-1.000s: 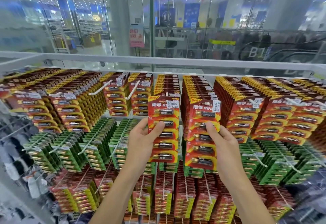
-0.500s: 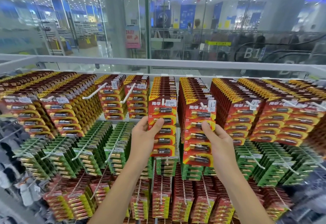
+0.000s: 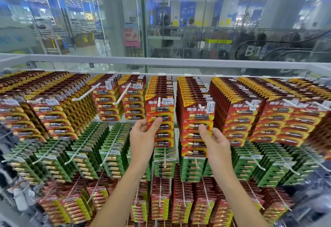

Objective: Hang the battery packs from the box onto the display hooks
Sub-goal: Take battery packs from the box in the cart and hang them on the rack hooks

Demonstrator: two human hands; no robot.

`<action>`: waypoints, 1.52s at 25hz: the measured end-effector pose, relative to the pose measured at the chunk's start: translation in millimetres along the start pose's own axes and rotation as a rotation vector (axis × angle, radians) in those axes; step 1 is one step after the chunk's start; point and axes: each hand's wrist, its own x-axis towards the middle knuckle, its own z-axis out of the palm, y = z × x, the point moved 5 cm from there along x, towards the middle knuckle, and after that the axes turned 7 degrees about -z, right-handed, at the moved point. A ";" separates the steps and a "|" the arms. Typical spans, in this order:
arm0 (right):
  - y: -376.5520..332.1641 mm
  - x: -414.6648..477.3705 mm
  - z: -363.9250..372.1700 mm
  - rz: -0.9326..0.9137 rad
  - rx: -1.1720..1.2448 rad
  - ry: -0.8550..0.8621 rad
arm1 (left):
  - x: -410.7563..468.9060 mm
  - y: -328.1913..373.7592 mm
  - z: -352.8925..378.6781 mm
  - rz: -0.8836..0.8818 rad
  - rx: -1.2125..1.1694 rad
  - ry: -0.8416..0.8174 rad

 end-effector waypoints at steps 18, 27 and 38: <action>75.9 -33.4 -34.1 -0.018 -0.437 0.069 | -58.3 -62.0 -19.3 0.037 0.574 0.065; 83.5 -101.2 -54.7 -0.007 -0.828 -0.051 | -121.8 -92.0 -46.2 0.082 0.850 -0.073; 88.3 -271.9 -146.3 0.156 -0.935 0.194 | -239.0 -147.8 -14.5 0.186 0.861 -0.454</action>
